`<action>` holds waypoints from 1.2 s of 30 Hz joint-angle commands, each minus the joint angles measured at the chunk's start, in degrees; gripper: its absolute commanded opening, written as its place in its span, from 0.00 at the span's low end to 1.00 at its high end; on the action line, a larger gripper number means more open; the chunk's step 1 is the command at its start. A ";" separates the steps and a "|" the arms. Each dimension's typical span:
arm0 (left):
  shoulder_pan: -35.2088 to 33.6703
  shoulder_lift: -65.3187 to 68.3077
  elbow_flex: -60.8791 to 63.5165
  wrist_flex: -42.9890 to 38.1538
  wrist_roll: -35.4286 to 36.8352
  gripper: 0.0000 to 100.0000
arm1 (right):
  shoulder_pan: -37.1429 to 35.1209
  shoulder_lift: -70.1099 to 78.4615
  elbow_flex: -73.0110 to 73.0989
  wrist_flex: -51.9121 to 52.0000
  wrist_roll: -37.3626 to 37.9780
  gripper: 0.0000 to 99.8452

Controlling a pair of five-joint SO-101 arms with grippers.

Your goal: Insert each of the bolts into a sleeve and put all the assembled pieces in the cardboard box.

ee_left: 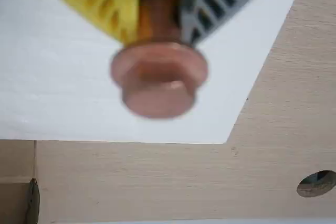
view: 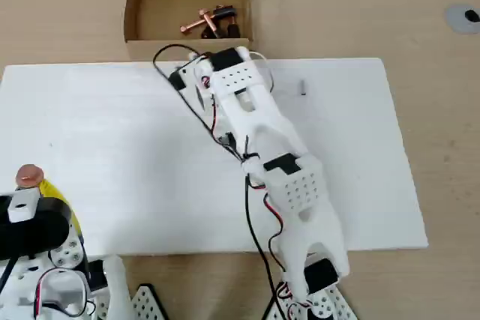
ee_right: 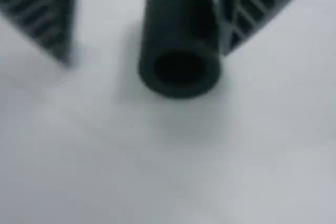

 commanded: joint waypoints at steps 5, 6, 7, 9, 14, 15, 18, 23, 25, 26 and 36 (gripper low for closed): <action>-0.79 0.40 -2.02 0.00 -0.18 0.00 | -0.13 1.71 -0.66 4.84 0.00 0.03; -0.79 0.40 -2.11 0.00 -0.18 0.00 | 0.04 1.63 -0.66 4.84 -0.09 0.03; -0.79 0.40 -2.20 0.00 -0.18 0.00 | 0.13 1.63 -0.66 4.92 -0.09 0.03; -0.79 0.40 -2.29 0.00 -0.18 0.00 | 0.13 1.63 -0.66 5.63 -0.09 0.02; -0.79 0.40 -2.29 0.00 -0.18 0.00 | 0.57 -1.71 -4.26 5.98 -0.09 0.01; -0.79 0.40 -2.29 0.00 -0.18 0.00 | 1.01 -3.12 -5.58 5.98 -0.09 0.01; -0.79 0.31 -2.02 -0.18 0.62 0.00 | 2.33 -7.78 -9.89 5.98 -0.09 0.01; -0.88 0.04 -2.29 -0.44 11.87 0.00 | 2.86 -17.71 -11.65 6.07 -0.09 0.01; -0.79 0.04 -1.85 -0.97 13.45 0.00 | 2.59 -22.37 -11.65 6.07 -0.09 0.01; -0.79 0.13 -1.32 -1.67 13.71 0.00 | 2.51 -24.57 -11.65 6.07 -0.09 0.01; -0.97 0.04 7.91 -15.21 13.89 0.00 | -3.56 -51.74 1.45 6.07 -7.56 0.01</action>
